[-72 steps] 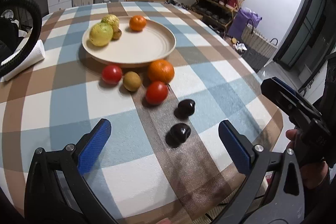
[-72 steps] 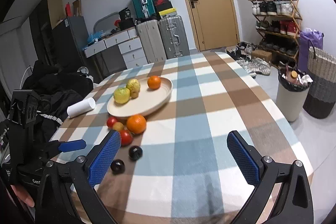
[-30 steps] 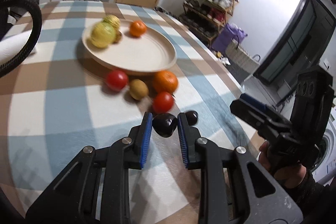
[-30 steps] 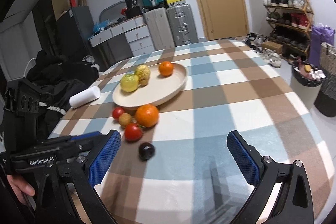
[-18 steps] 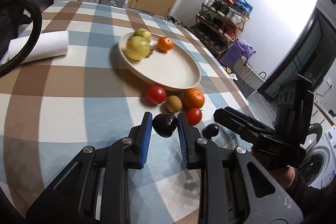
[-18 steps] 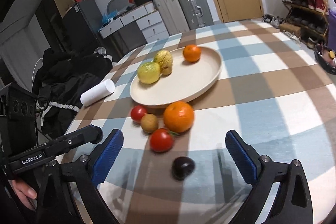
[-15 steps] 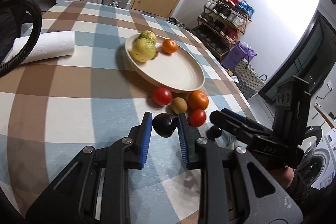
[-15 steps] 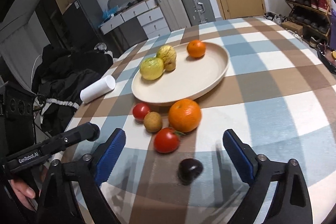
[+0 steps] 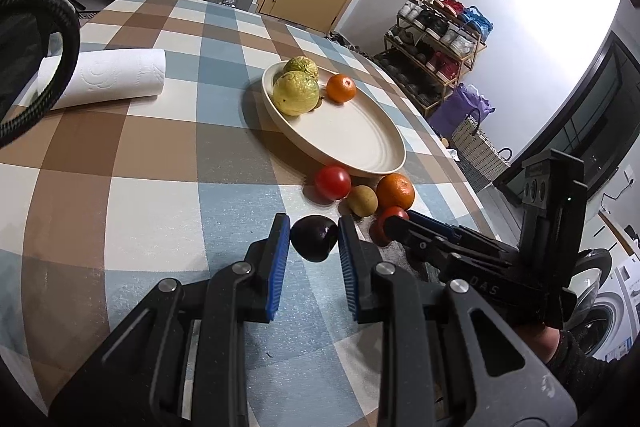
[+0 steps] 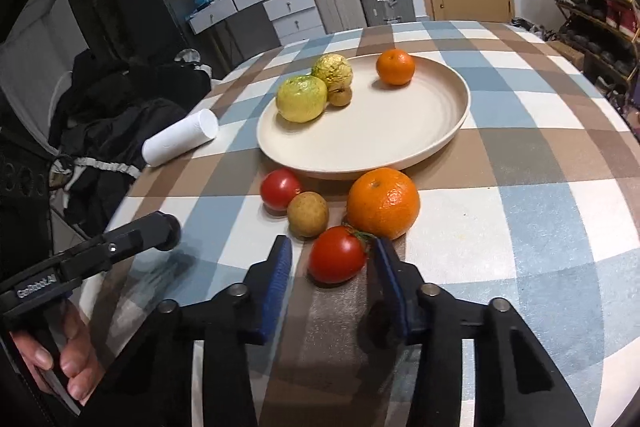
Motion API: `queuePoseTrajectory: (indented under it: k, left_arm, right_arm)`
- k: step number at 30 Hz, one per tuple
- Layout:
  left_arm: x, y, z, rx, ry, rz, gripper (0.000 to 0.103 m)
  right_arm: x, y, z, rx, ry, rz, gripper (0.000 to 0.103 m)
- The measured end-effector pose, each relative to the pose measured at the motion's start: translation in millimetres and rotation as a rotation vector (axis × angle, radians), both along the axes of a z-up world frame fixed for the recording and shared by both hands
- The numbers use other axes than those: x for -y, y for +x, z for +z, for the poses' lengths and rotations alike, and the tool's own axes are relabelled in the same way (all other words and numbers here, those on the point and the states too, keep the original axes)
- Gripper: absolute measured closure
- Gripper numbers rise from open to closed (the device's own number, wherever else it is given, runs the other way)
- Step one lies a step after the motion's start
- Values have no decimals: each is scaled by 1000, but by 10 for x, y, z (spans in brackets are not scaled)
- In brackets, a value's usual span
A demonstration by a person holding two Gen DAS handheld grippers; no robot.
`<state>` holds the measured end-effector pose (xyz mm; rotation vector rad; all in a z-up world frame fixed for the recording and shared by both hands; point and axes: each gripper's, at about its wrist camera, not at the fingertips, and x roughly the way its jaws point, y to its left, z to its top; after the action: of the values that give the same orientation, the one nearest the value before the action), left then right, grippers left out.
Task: Organize fruits
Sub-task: 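Lift the dark plum with the left tool while the right tool approaches the fruits, then close the right tool on a red tomato while the left tool holds the plum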
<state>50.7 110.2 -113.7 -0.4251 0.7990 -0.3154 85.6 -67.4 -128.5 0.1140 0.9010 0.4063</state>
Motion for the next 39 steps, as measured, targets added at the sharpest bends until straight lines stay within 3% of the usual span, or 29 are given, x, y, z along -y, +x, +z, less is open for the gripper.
queuePoseTrajectory:
  k: [6,22,29,39]
  left_arm:
    - [3,-6,-1,-3,4,-1,81]
    - [216,121,136,7,46,-28,81]
    - [449,444,295,32,69,-57,81]
    - [823,1130,417,27,104,-95,81]
  right_arm:
    - [1,-3,-1,5,-9,3,72]
    - [218,-101,149,65,149,18,73]
    - [443,37,364,109,216,3,73]
    - [796,597,565,108,302,-30,73]
